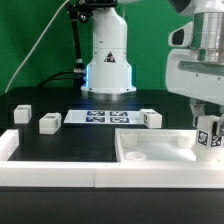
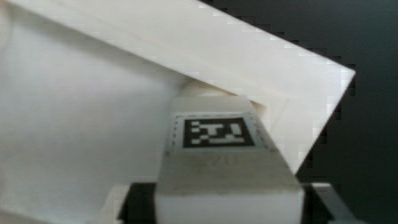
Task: Assemble one leg
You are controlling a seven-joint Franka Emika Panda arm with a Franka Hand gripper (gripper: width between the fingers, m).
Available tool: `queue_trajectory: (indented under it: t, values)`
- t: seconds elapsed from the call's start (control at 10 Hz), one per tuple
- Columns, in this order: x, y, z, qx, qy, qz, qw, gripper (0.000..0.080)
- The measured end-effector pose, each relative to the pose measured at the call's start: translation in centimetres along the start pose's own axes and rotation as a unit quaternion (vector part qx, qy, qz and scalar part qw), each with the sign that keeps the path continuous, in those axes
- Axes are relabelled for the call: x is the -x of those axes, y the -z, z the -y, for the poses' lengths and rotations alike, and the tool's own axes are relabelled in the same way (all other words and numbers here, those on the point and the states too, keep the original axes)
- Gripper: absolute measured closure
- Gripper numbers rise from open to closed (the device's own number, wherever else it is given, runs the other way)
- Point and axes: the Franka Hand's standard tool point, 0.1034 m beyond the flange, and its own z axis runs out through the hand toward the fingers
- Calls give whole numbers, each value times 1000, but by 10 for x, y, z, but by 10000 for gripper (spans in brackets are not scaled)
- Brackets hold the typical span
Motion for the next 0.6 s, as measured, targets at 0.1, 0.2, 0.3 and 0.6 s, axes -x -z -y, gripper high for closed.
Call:
queue_trajectory:
  t: [0.1,0.2,0.3,0.6]
  values:
    - [0,0,-1,1,-62,-1,998,508]
    - [0,1,-1,3,-101,-4,995,508]
    - [-1,0,-2,2,-165,4,986,508]
    - [-1,0,-2,3,-181,9,984,508]
